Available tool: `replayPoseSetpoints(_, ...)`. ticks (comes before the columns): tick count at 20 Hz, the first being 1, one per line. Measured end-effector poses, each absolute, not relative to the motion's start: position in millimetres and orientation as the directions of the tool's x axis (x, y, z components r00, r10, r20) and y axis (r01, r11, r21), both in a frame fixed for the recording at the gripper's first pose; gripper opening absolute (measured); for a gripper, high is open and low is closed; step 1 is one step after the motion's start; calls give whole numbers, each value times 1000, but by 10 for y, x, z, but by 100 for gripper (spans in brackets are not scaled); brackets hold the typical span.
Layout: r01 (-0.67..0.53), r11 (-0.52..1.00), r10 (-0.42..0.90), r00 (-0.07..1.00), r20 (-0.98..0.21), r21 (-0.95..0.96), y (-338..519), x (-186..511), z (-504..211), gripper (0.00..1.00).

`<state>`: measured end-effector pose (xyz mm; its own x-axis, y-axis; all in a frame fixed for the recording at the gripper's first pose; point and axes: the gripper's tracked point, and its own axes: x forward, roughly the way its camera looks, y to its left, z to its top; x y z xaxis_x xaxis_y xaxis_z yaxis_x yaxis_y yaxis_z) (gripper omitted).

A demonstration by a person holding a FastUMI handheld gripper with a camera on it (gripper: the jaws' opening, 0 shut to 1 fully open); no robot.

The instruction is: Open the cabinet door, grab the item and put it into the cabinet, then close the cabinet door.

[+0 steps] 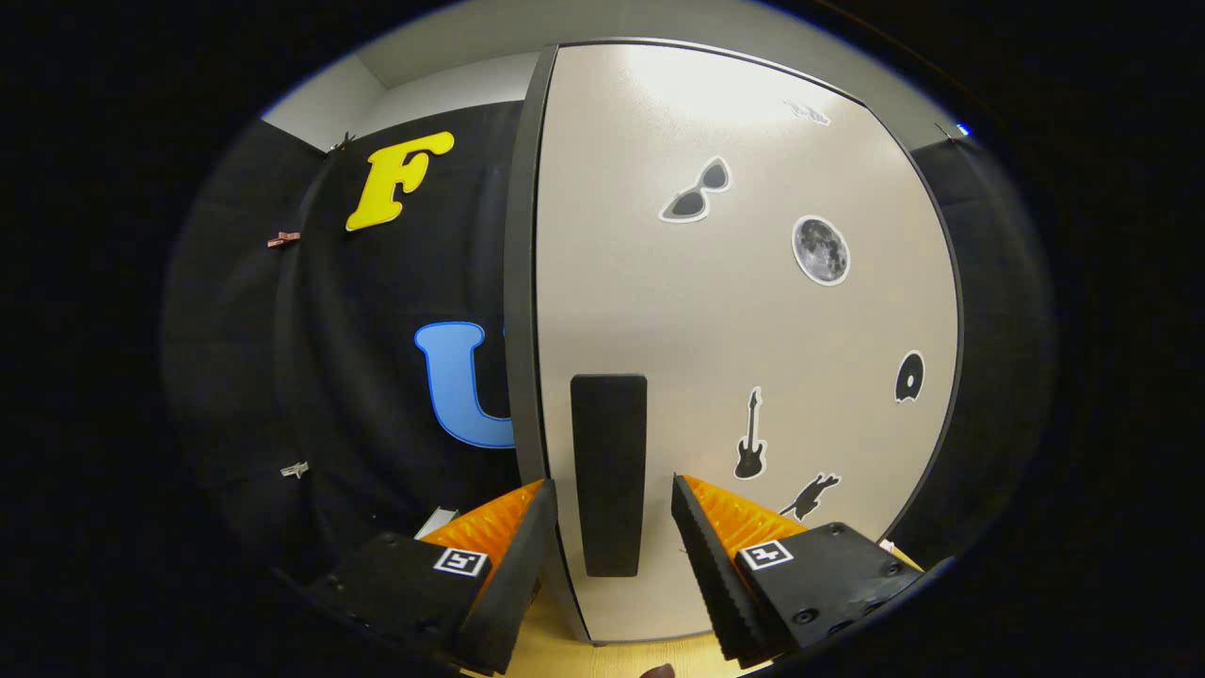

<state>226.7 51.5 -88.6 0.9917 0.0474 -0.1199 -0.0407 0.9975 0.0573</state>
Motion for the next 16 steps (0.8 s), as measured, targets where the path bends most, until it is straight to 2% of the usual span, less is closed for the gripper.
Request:
replayPoseSetpoints(2, -16, 999, 22, 993, -118, 50, 491, 2312, -913, 78)
replayPoseSetpoints(3, -1, 999, 5, 994, -108, 40, 454, 2315, -900, 64)
replayPoseSetpoints(5, -9, 999, 15, 994, -110, 53, 488, 2309, -888, 46)
replayPoseSetpoints(6, -2, 998, 10, 993, -116, 68, 483, 2301, -907, 46)
replayPoseSetpoints(7, 1, 997, 8, 993, -119, 81, 465, 2313, -907, 36)
replayPoseSetpoints(9, -28, 998, 35, 990, -134, 56, 482, 2297, -918, 23)
replayPoseSetpoints(16, -95, 992, 107, 983, -152, 85, 479, 2078, -892, 24)
